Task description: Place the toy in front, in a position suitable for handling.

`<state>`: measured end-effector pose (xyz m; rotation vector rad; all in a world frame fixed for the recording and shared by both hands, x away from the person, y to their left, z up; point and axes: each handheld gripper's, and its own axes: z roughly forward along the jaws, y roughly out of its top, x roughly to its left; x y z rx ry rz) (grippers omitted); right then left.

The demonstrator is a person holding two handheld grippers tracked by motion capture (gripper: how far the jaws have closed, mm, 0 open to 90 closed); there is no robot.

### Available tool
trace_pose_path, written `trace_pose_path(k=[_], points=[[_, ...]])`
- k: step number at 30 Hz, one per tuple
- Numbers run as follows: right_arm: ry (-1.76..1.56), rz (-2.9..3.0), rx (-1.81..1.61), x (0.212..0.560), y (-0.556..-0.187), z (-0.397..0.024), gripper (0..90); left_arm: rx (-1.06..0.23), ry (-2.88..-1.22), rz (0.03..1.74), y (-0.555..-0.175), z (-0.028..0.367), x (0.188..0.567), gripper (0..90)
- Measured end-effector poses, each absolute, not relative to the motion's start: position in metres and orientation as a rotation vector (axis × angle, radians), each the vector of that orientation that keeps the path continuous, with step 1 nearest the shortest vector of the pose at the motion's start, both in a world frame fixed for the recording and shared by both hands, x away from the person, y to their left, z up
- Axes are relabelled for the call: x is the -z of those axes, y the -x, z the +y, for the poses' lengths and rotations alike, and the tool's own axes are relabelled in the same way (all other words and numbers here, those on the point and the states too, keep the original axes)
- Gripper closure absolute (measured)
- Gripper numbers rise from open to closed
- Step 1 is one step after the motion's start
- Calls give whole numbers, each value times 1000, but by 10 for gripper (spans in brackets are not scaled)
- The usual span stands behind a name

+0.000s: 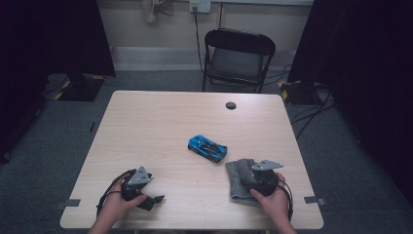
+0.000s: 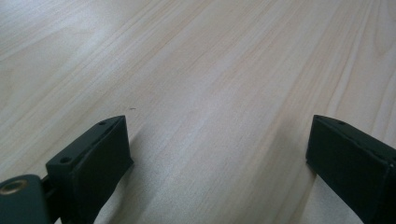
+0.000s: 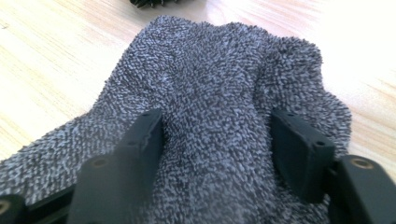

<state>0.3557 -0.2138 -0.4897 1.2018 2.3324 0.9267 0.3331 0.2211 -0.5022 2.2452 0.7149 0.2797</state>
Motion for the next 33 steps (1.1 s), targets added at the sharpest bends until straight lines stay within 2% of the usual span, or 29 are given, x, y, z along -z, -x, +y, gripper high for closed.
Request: trace_pose_path(k=[3,13,33], points=[[-1169,2348,-947,489,-354,-213,538,-280,-2245,715,-333,221,502,57],[-1148,2357,-984,490,-355,-216,684,-281,-2245,718,-333,221,502,54],[-1067,2415,-1075,478,-350,-212,726,-273,-2259,719,-333,218,502,9]])
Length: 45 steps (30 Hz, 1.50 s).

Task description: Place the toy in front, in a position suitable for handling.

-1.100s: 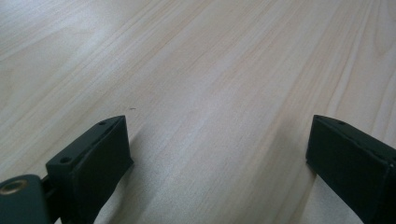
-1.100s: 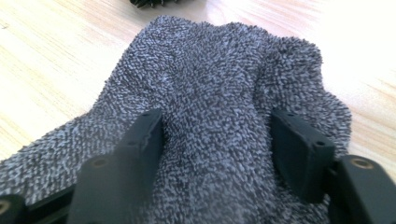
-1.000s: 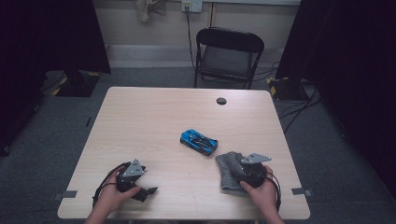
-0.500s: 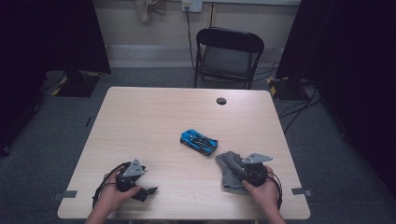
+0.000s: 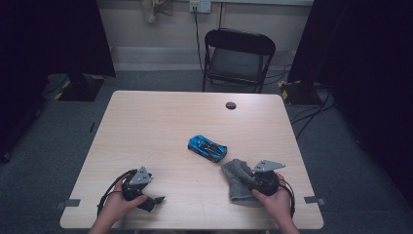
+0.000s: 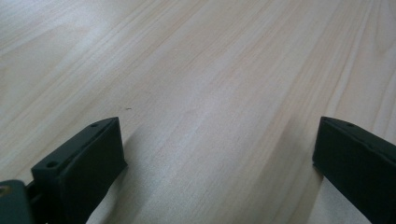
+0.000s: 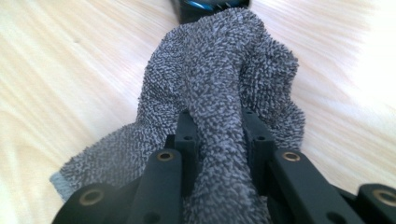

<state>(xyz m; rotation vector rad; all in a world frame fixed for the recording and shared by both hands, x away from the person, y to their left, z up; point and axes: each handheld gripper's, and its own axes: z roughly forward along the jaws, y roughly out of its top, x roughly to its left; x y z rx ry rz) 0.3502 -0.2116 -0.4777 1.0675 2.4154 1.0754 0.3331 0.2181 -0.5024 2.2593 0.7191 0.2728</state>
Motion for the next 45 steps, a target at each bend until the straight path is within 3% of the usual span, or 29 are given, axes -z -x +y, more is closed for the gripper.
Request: trace_pose_path(k=[12,18,45], points=[[-892,2494,-1181,466,-339,-184,724,-280,-2255,739,-333,217,502,16],[-803,2564,-1196,470,-338,-155,723,-281,-2243,733,-334,216,498,166],[-525,2729,-1278,476,-382,-17,712,-371,-2168,730,-334,236,471,157]])
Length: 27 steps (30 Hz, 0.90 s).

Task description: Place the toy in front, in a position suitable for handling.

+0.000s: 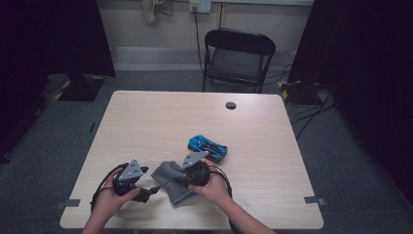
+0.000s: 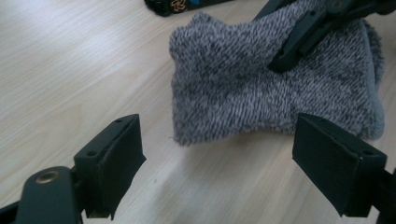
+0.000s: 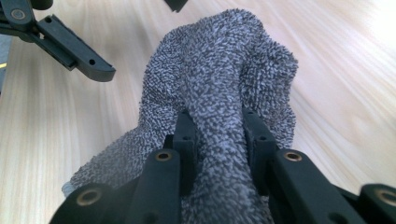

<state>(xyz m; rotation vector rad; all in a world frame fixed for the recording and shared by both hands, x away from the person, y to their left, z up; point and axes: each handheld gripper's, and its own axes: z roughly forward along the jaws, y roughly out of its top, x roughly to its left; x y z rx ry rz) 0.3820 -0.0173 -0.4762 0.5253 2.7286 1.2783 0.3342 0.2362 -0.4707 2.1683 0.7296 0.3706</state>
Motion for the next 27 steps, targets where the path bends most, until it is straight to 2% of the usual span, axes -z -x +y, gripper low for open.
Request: trace_pose_path(k=[4,6,7,9,13,19,27], points=[[-454,2752,-1251,478,-381,-2,694,-376,-2158,747,-335,243,471,157],[-452,2754,-1236,480,-380,2,642,-370,-2156,752,-335,243,471,158],[-460,2745,-1222,480,-380,4,577,-372,-2157,751,-335,243,471,157],[-520,2699,-1203,480,-379,4,370,-376,-2158,748,-335,244,471,158],[-638,2645,-1225,473,-376,-6,246,-375,-2158,748,-336,244,471,158],[-734,2605,-1206,465,-359,-22,239,-372,-2158,739,-334,239,470,158],[-848,2604,-1138,495,-350,-27,236,-367,-2178,717,-333,233,470,158]])
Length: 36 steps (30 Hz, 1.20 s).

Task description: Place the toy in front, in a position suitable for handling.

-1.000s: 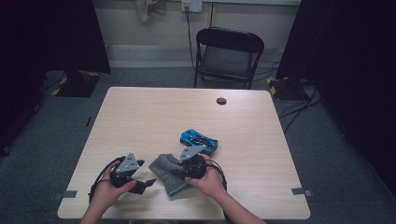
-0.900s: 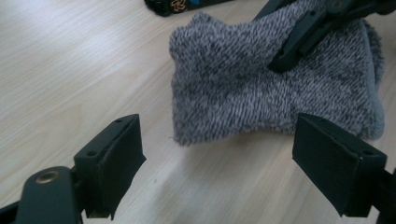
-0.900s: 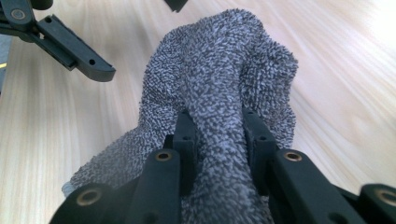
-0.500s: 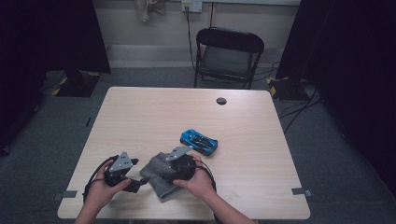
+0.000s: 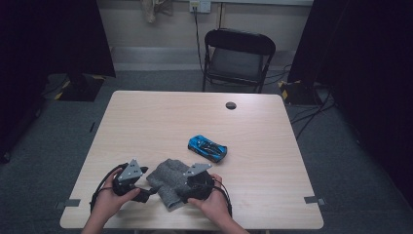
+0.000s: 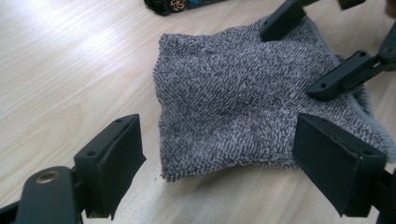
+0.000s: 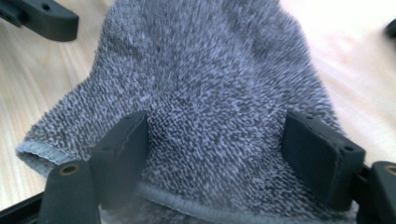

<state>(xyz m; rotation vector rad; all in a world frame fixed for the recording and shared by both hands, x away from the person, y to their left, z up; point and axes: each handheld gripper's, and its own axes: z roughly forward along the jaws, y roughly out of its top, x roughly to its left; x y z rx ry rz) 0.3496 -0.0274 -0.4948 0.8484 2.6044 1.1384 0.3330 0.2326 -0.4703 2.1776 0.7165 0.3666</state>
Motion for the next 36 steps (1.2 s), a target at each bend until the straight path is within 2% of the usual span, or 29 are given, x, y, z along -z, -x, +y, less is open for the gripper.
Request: trace_pose_path(k=[3,4,9,11,14,17,22,24,27,34,36], points=[[-806,2619,-1128,495,-353,-26,301,-371,-2174,719,-334,234,470,158],[-799,2624,-1134,494,-356,-27,393,-368,-2171,721,-334,234,470,157],[-675,2717,-1165,491,-369,-26,634,-376,-2162,722,-334,236,468,158],[-601,2756,-1158,489,-375,-21,668,-381,-2165,715,-335,236,467,157],[-501,2788,-1154,488,-382,-15,670,-386,-2172,695,-336,236,464,158],[-395,2818,-1153,486,-390,-11,646,-379,-2179,665,-336,235,462,159],[-492,2784,-1235,479,-392,-21,355,-368,-2163,591,-342,230,455,158],[-522,2765,-1255,474,-391,-30,295,-386,-2176,548,-347,224,451,154],[-553,2734,-1270,467,-388,-49,238,-390,-2185,495,-357,216,448,153],[-633,2704,-1241,468,-380,-101,235,-376,-2310,382,-370,193,468,154],[-658,2701,-1236,472,-379,-112,235,-338,-2319,364,-372,187,473,155]])
